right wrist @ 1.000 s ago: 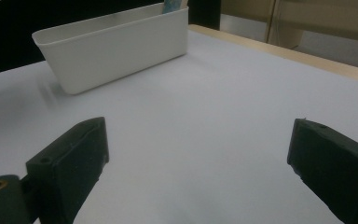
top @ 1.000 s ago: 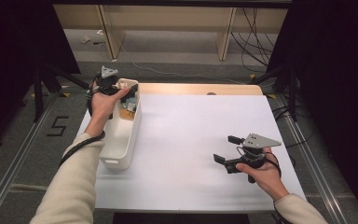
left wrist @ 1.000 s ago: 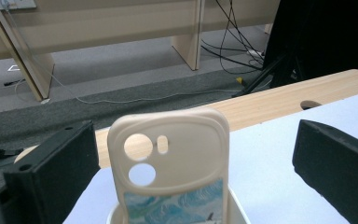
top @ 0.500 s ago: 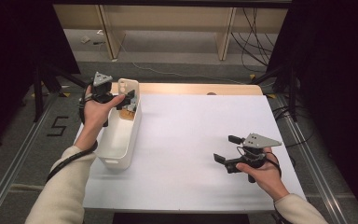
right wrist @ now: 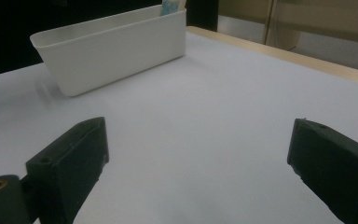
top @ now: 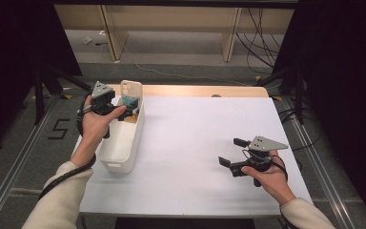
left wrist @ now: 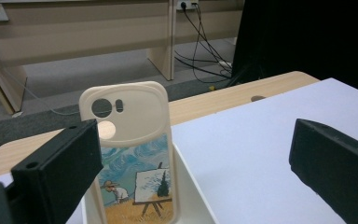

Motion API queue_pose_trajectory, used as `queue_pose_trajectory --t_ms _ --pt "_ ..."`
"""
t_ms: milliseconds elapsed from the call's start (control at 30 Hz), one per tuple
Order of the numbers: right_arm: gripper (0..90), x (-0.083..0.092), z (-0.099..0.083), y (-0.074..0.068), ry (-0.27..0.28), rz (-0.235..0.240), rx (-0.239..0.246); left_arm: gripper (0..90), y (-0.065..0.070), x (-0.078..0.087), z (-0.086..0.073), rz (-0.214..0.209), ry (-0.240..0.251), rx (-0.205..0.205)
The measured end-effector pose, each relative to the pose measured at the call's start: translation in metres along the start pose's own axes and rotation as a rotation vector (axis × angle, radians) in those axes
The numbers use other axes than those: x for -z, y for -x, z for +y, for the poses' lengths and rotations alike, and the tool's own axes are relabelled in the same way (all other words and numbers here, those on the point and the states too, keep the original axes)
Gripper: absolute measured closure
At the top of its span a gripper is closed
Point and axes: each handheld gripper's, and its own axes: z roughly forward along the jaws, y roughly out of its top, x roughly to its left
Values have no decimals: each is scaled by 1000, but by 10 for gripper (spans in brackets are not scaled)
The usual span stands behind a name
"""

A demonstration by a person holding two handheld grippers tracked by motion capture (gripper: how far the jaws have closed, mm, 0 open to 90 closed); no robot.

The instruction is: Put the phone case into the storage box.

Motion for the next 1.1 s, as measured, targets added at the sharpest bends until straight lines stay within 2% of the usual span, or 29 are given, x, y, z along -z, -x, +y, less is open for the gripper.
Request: queue_pose_trajectory --t_ms 300,467,1100 --pt "61 1 0 1 0 -1 -1 16 12 15 -7 -51 24 7" --pt "61 0 0 0 2 2 1 15 20 21 -12 -64 25 -16" --pt "61 0 0 0 3 2 1 16 36 29 -27 -110 30 -38"
